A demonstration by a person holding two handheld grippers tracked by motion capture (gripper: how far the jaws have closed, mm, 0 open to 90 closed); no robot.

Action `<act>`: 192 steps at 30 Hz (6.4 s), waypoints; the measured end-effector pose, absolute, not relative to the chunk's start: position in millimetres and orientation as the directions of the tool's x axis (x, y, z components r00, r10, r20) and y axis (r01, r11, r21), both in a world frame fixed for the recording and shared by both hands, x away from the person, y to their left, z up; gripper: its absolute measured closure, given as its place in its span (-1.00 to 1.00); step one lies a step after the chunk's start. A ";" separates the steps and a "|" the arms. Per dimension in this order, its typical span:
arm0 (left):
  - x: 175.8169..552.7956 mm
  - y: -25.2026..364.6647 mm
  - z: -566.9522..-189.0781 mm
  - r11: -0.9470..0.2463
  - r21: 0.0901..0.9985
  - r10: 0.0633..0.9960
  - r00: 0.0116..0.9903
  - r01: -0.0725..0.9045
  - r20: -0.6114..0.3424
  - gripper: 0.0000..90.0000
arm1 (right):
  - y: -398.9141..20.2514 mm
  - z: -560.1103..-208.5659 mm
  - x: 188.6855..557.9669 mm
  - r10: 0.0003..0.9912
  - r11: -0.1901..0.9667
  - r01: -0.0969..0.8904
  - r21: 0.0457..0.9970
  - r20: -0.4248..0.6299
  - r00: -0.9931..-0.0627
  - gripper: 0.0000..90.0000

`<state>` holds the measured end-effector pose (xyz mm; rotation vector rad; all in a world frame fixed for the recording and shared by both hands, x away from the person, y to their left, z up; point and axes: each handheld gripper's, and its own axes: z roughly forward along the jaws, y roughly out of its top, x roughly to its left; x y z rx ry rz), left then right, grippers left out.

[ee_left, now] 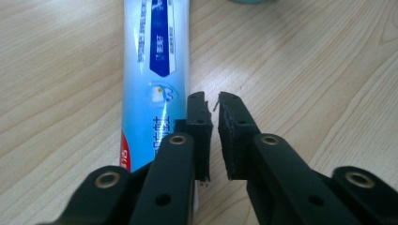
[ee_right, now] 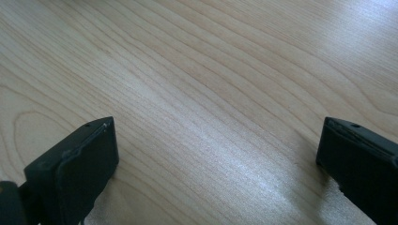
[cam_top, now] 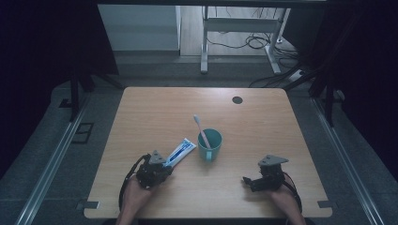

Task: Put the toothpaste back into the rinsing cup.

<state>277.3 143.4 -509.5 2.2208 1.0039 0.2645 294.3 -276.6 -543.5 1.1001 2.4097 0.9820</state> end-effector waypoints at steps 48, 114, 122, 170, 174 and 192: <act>341.5 120.4 -493.3 -0.598 0.360 0.748 0.660 0.716 -0.070 -0.30 | -276.6 -543.4 294.1 0.757 0.469 0.542 0.698 0.000 -0.654 -1.00; 382.3 98.1 -491.1 -0.676 0.120 0.715 0.686 0.727 -0.133 0.59 | -276.7 -543.3 294.1 0.756 0.470 0.541 0.697 -0.001 -0.654 -1.00; 377.7 105.5 -488.7 -0.673 0.161 0.712 0.692 0.722 -0.125 0.60 | -276.7 -543.3 294.1 0.756 0.469 0.542 0.697 -0.001 -0.654 -1.00; 327.3 132.1 -429.0 -0.600 0.554 0.642 0.761 0.577 -0.098 0.61 | -276.8 -543.5 294.4 0.754 0.472 0.538 0.699 -0.004 -0.656 -1.00; 325.3 132.1 -424.8 -0.578 0.584 0.639 0.761 0.570 -0.110 0.61 | -276.8 -543.5 294.4 0.755 0.471 0.538 0.699 -0.004 -0.656 -1.00; 326.2 122.9 -411.3 -0.513 0.679 0.620 0.774 0.525 -0.129 0.61 | -276.9 -543.3 294.3 0.754 0.472 0.539 0.698 -0.003 -0.657 -1.00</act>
